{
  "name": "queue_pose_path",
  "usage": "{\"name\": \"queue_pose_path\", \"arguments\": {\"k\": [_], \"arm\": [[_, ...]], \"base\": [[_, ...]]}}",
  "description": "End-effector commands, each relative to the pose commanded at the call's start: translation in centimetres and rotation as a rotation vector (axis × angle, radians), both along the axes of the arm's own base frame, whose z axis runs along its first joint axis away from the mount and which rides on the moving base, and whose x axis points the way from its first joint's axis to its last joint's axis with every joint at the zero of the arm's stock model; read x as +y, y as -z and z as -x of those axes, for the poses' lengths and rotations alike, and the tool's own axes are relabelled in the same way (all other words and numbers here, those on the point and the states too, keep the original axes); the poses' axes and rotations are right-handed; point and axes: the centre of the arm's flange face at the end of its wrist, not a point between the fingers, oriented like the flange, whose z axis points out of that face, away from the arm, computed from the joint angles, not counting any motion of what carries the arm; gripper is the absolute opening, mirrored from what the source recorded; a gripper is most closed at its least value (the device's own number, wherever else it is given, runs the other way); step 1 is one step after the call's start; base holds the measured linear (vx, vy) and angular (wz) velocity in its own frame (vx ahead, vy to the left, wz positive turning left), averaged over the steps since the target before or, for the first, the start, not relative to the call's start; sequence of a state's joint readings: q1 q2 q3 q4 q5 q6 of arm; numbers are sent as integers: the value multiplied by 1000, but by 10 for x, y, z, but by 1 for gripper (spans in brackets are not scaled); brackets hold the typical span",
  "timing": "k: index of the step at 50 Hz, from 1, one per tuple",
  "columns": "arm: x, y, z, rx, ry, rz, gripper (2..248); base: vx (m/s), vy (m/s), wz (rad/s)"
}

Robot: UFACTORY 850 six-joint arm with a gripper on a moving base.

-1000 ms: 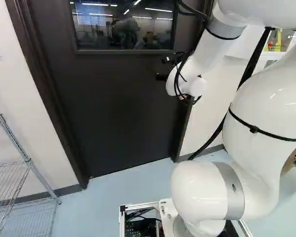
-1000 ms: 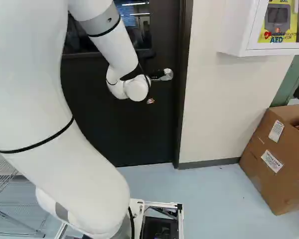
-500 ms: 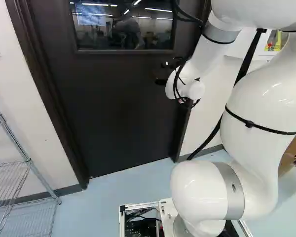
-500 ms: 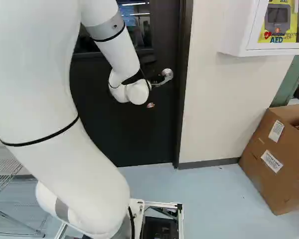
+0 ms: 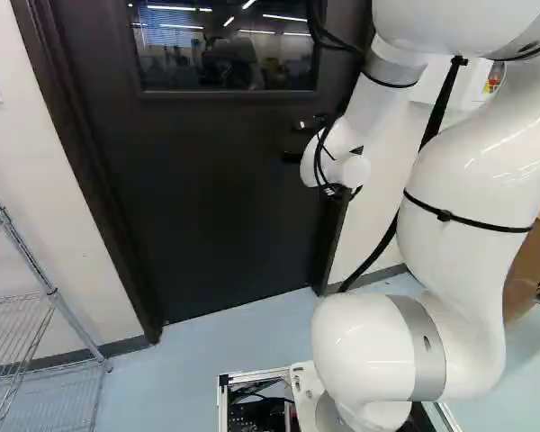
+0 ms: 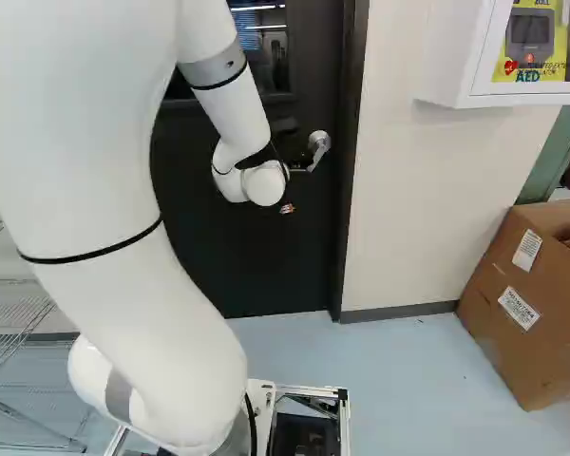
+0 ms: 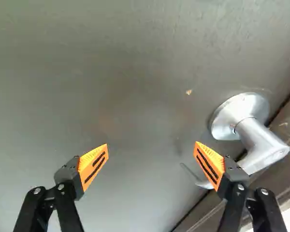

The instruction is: Open the door and move inside

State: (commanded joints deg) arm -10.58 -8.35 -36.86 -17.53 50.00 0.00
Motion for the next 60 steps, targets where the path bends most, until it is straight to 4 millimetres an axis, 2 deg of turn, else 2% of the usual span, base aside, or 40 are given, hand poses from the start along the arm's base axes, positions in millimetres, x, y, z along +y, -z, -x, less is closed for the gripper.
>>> {"name": "queue_pose_path", "arguments": {"k": [15,32,60], "arm": [[-1,16,-10,30,-1,-6,247],[2,19,-22,31,-13,-5,247],[33,21,-57,3,-120,16,247]], "base": [[0,0,1],[0,0,0],[0,0,0]]}}
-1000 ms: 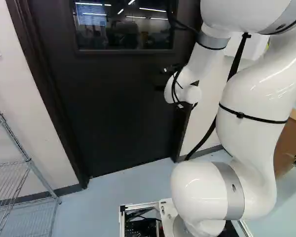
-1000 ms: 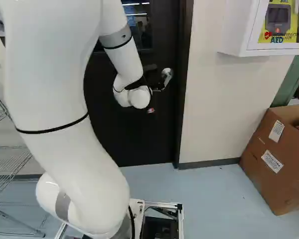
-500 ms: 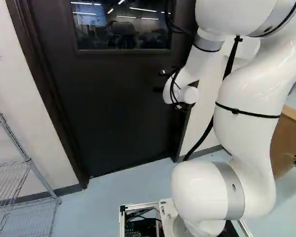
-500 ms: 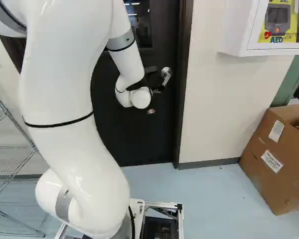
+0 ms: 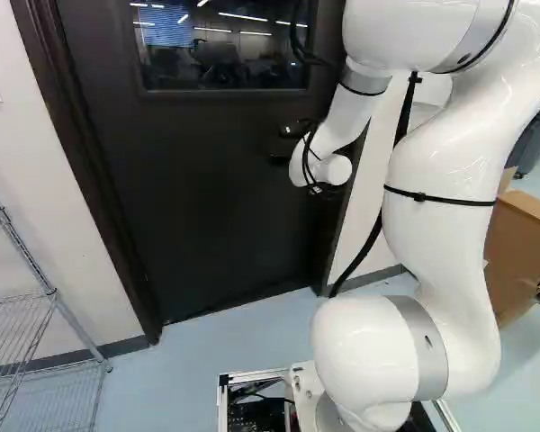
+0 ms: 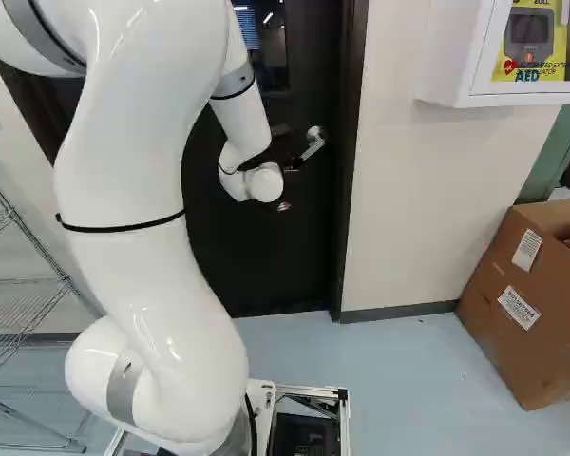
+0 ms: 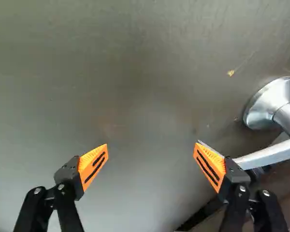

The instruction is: Open the door and move inside

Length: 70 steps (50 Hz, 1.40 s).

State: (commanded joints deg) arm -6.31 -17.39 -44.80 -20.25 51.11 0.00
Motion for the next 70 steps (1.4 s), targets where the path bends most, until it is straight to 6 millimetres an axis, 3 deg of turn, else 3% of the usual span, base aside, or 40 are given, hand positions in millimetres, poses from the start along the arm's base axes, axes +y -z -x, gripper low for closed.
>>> {"name": "queue_pose_path", "arguments": {"k": [30,70], "arm": [[42,2,-40,-48,-136,23,247],[97,11,-110,-105,-239,30,247]], "base": [[0,1,1],[0,0,0]]}}
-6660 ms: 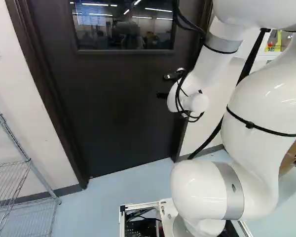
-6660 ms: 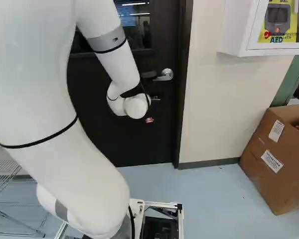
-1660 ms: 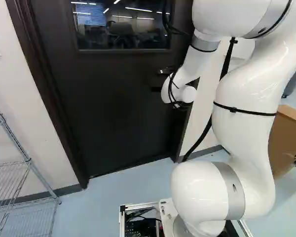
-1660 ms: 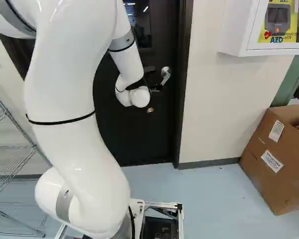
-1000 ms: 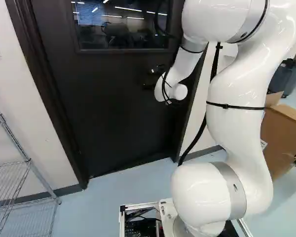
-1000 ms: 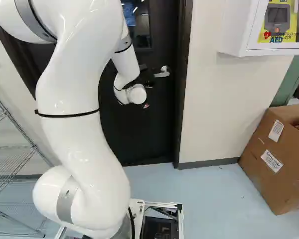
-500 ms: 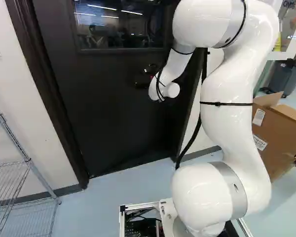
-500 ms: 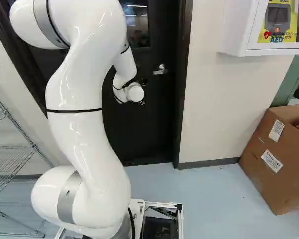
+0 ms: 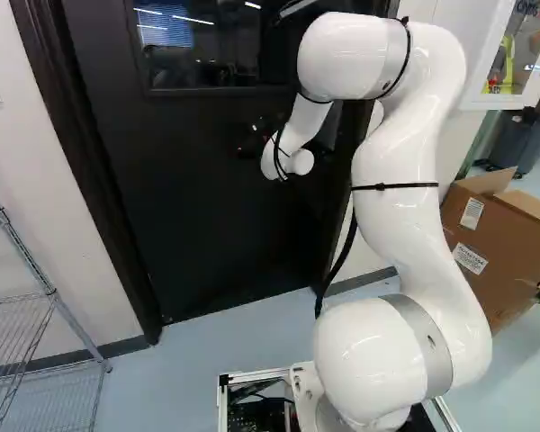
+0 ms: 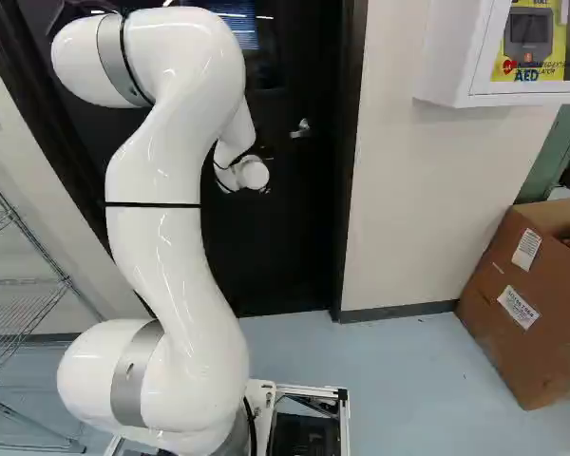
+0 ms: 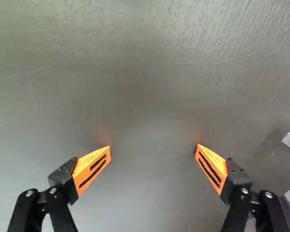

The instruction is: Open the door and move inside

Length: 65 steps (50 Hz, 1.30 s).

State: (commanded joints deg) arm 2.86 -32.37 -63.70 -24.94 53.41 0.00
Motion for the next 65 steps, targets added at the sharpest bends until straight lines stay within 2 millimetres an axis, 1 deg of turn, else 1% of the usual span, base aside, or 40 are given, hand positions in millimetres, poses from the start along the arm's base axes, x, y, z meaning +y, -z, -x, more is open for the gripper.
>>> {"name": "queue_pose_path", "arguments": {"k": [9,13,32,42,65], "arm": [[12,3,-16,-14,-16,-1,247],[14,4,-20,-17,-20,-1,247],[14,4,-22,-19,-20,-1,247],[4,2,-10,-8,-6,0,247],[-21,-5,32,24,32,1,247]], "base": [[0,0,0],[0,0,0],[0,0,0],[0,0,0],[0,0,0]]}}
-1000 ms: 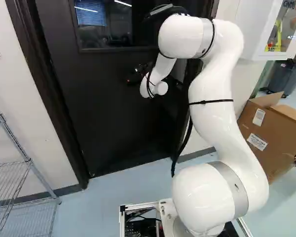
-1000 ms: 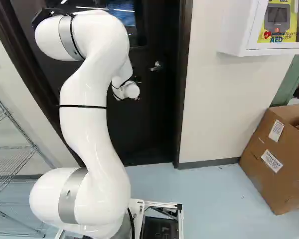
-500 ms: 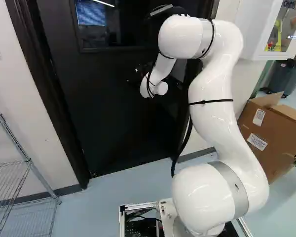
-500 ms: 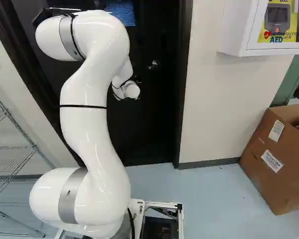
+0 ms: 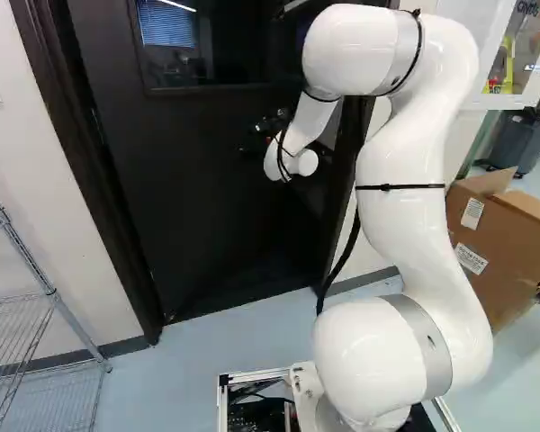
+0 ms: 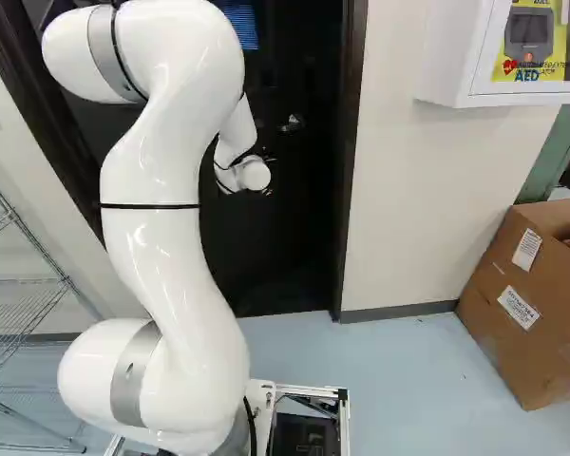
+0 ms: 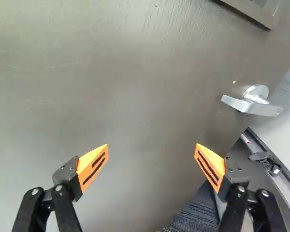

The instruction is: Open the door and move inside

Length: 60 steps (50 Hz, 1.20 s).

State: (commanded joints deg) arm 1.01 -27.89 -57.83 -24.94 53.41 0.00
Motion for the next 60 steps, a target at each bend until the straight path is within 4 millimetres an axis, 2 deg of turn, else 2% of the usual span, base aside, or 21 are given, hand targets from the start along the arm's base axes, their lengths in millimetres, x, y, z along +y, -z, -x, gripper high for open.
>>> {"name": "queue_pose_path", "arguments": {"k": [60], "arm": [[-52,-13,120,60,164,-42,247]], "base": [[0,0,0]]}}
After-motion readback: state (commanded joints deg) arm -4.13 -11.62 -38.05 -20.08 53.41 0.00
